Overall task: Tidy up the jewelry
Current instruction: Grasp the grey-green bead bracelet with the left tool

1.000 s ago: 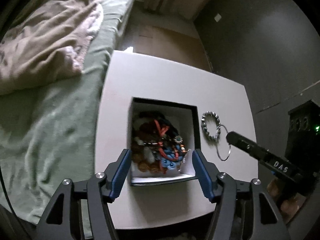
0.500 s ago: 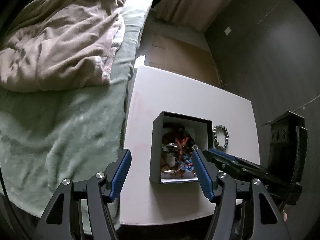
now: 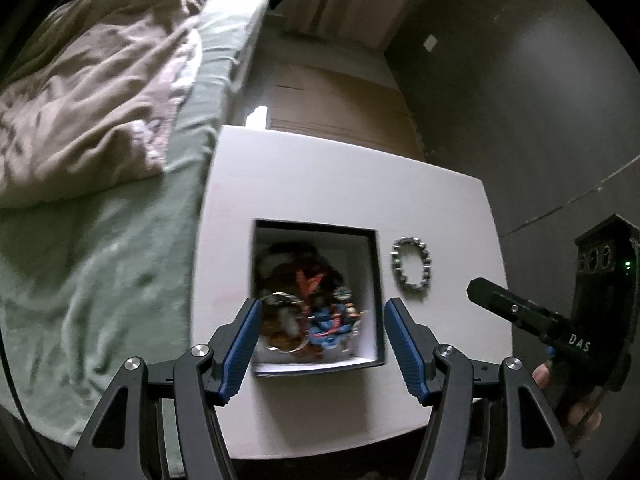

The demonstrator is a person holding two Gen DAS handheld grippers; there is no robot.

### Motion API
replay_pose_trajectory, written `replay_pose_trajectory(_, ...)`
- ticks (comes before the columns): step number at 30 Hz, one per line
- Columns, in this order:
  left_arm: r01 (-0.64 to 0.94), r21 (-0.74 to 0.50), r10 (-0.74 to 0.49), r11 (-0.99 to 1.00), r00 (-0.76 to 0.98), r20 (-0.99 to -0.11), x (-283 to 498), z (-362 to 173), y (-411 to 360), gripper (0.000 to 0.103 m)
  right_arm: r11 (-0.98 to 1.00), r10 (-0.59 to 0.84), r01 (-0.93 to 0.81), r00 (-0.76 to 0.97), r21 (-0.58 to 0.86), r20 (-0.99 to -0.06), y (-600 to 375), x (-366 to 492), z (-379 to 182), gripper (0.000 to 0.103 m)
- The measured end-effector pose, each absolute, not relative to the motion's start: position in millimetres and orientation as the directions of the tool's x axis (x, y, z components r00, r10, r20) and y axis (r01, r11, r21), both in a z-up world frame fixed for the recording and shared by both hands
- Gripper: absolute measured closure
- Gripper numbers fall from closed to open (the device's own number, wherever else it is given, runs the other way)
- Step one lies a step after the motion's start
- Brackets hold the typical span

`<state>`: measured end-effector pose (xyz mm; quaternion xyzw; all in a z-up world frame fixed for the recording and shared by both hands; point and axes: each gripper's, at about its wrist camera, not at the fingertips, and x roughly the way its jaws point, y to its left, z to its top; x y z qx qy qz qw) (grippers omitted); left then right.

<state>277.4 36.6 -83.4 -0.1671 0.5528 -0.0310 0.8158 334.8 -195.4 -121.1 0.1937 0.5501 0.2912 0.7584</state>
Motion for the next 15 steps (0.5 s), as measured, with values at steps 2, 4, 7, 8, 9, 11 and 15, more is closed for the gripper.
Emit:
replay_pose_trajectory(2, -0.121, -0.314, -0.248, 0.942, 0.381, -0.891, 282.1, -84.5, 26.4, 0.039, 0.768, 0.641, -0.203, 0.233, 0.608, -0.732, -207.0, 336.5, -122.4, 0.040)
replay_pose_trajectory(4, -0.104, -0.317, -0.258, 0.943, 0.375, -0.891, 287.8, -85.3, 14.8, 0.039, 0.773, 0.634, -0.173, 0.238, 0.611, -0.735, -219.4, 338.5, -124.0, 0.040)
replay_pose_trajectory(7, -0.063, -0.295, -0.253, 0.953, 0.362, -0.897, 296.6, -87.4, -5.3, 0.039, 0.779, 0.625, -0.137, 0.247, 0.612, -0.740, -232.7, 339.9, -125.4, 0.040)
replay_pose_trajectory(8, -0.051, -0.283, -0.248, 0.958, 0.356, -0.901, 298.9, -88.3, -11.5, 0.039, 0.781, 0.621, -0.121, 0.252, 0.612, -0.742, -238.5, 340.7, -125.8, 0.040)
replay_pose_trajectory(9, -0.039, -0.274, -0.244, 0.961, 0.351, -0.904, 301.6, -89.3, -17.8, 0.039, 0.783, 0.617, -0.107, 0.257, 0.613, -0.744, -244.1, 341.0, -126.1, 0.040)
replay_pose_trajectory(11, -0.020, -0.268, -0.245, 0.963, 0.344, -0.907, 307.6, -91.9, -30.5, 0.039, 0.788, 0.607, -0.082, 0.267, 0.610, -0.748, -254.7, 342.3, -126.5, 0.040)
replay_pose_trajectory(15, 0.013, -0.258, -0.248, 0.966, 0.334, -0.910, 317.1, -96.1, -50.5, 0.039, 0.798, 0.582, -0.022, 0.286, 0.602, -0.761, -275.4, 345.5, -128.8, 0.040)
